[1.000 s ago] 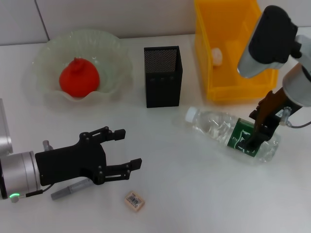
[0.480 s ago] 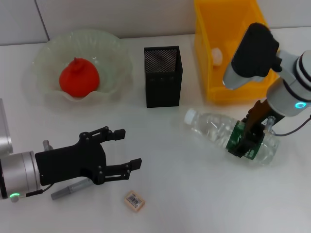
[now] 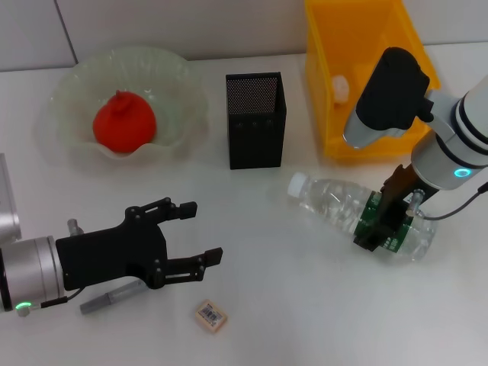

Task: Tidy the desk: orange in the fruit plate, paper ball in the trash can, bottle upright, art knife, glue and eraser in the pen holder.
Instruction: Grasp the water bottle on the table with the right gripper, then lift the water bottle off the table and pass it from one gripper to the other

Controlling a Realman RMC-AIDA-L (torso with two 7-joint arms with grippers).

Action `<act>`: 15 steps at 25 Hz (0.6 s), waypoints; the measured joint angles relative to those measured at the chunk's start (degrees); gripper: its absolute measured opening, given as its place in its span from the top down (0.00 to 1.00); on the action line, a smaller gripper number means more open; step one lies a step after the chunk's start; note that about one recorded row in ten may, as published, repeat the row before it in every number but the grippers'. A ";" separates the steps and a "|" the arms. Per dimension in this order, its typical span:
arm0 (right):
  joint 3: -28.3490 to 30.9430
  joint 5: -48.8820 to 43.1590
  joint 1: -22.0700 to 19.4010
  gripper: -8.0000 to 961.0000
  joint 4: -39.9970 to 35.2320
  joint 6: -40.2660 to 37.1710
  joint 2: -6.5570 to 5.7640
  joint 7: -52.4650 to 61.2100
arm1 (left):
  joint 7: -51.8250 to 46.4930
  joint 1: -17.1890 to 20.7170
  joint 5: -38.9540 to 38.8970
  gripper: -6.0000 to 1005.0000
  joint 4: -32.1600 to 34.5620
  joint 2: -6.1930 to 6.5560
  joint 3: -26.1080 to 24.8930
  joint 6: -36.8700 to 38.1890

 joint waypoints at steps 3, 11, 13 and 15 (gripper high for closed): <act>0.00 0.01 0.27 0.19 0.65 0.08 -0.01 0.01 | 0.03 0.10 -0.02 0.14 0.00 0.00 0.00 0.04; -0.51 2.53 -2.12 0.19 -2.73 -0.67 -0.09 -1.23 | 0.07 0.26 -0.29 0.14 0.14 0.02 -1.00 0.99; -0.25 4.70 -3.70 0.19 -4.87 -0.74 -0.15 -2.62 | 0.07 0.26 -0.29 0.14 0.14 0.02 -1.00 0.99; 0.13 6.20 -5.25 0.19 -6.90 -0.72 -0.19 -3.50 | 0.07 0.26 -0.29 0.14 0.14 0.02 -1.00 0.99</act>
